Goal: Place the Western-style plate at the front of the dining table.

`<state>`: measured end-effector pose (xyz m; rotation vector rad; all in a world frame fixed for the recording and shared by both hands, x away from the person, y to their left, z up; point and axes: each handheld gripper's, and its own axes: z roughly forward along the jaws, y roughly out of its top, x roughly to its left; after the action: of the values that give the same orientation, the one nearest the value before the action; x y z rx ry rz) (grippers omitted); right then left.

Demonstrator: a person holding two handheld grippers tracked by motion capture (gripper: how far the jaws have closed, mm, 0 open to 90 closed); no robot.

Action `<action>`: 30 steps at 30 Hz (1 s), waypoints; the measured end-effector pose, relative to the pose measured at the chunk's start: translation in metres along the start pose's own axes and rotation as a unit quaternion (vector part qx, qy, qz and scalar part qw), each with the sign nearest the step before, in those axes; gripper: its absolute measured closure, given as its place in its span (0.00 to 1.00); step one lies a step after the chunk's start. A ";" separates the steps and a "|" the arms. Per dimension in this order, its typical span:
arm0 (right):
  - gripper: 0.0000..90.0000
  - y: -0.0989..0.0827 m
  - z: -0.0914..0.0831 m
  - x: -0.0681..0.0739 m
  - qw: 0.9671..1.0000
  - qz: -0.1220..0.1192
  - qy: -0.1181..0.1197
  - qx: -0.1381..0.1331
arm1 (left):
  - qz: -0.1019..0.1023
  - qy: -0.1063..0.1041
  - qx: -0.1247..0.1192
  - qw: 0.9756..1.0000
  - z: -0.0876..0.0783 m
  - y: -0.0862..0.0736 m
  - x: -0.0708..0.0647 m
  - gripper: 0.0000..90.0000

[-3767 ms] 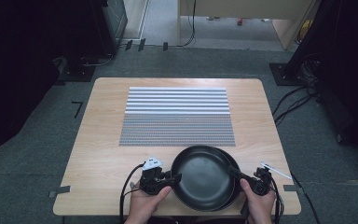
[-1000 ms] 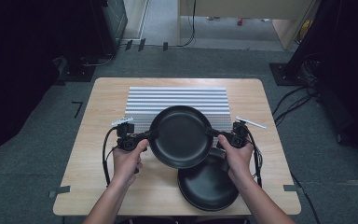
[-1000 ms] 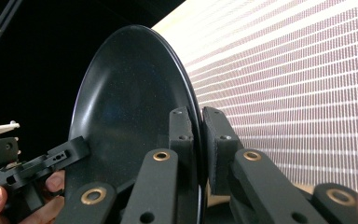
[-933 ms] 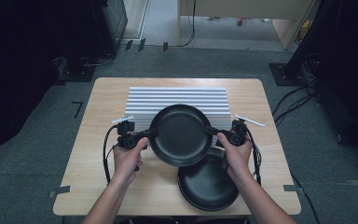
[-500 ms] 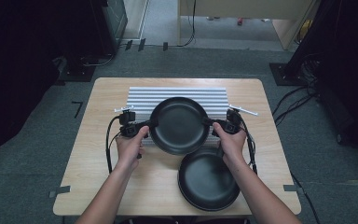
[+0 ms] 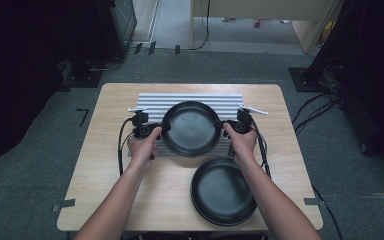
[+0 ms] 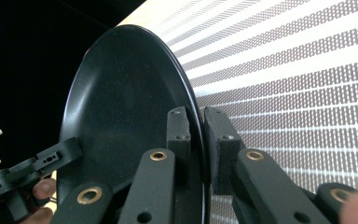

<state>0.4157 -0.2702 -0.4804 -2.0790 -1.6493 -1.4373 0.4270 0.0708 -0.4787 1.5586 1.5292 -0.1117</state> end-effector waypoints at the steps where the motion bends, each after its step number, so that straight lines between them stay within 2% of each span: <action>1: 0.91 0.001 0.003 -0.001 1.000 0.002 -0.002 -0.002 | -0.003 0.001 0.002 1.000 0.003 0.002 0.002 0.84; 6: 0.90 0.008 0.017 -0.008 1.000 0.015 -0.013 0.000 | -0.013 0.016 0.013 1.000 0.016 0.011 0.007 0.83; 9: 0.90 0.012 0.024 -0.011 1.000 0.021 -0.018 -0.012 | -0.018 0.021 0.014 1.000 0.023 0.018 0.007 0.83; 13: 0.90 0.014 0.032 -0.016 0.999 0.039 -0.028 -0.014 | -0.015 0.040 0.024 0.999 0.033 0.024 0.009 0.82; 17: 0.90 0.014 0.041 -0.019 0.998 0.045 -0.036 -0.020 | -0.021 0.046 0.027 0.998 0.039 0.028 0.014 0.82; 22: 0.89 0.016 0.049 -0.018 0.998 0.046 -0.046 -0.022 | -0.026 0.047 0.032 0.998 0.043 0.031 0.019 0.82; 30: 0.89 0.014 0.059 -0.021 0.997 0.048 -0.055 -0.040 | -0.022 0.070 0.032 0.997 0.050 0.033 0.020 0.80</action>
<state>0.4623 -0.2543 -0.5215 -2.2856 -1.5286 -1.4052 0.4844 0.0608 -0.5026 1.6124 1.6852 -0.0787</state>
